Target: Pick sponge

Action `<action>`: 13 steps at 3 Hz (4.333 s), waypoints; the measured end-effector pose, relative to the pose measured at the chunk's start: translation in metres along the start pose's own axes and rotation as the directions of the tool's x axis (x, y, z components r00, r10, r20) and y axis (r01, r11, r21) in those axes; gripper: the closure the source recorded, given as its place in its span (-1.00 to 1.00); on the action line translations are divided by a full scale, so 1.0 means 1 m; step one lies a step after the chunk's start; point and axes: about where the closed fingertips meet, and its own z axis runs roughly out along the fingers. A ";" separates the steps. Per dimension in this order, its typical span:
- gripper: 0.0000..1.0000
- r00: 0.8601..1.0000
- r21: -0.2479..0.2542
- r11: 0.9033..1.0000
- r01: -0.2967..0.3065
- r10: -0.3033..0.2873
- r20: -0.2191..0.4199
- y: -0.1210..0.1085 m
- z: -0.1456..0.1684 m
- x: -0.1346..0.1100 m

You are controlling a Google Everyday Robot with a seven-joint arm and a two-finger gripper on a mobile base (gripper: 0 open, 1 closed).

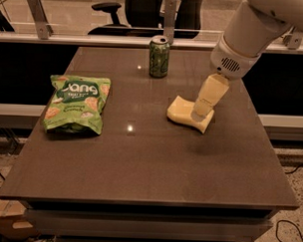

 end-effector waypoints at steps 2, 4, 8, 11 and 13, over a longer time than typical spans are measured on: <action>-1.00 0.999 -0.018 0.999 -0.039 0.040 0.017 0.015 0.036 0.003; -1.00 0.999 0.017 0.999 -0.046 0.046 -0.003 0.034 0.063 0.002; 0.32 1.000 0.044 0.999 -0.025 0.025 0.006 0.032 0.076 -0.002; 1.00 0.998 0.085 0.996 -0.019 0.014 0.056 0.012 0.046 -0.003; 1.00 0.990 0.148 0.989 -0.002 -0.019 0.140 -0.006 -0.002 -0.009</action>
Offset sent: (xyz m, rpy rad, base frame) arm -0.0175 0.0208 -0.0634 0.0457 0.0248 -0.0462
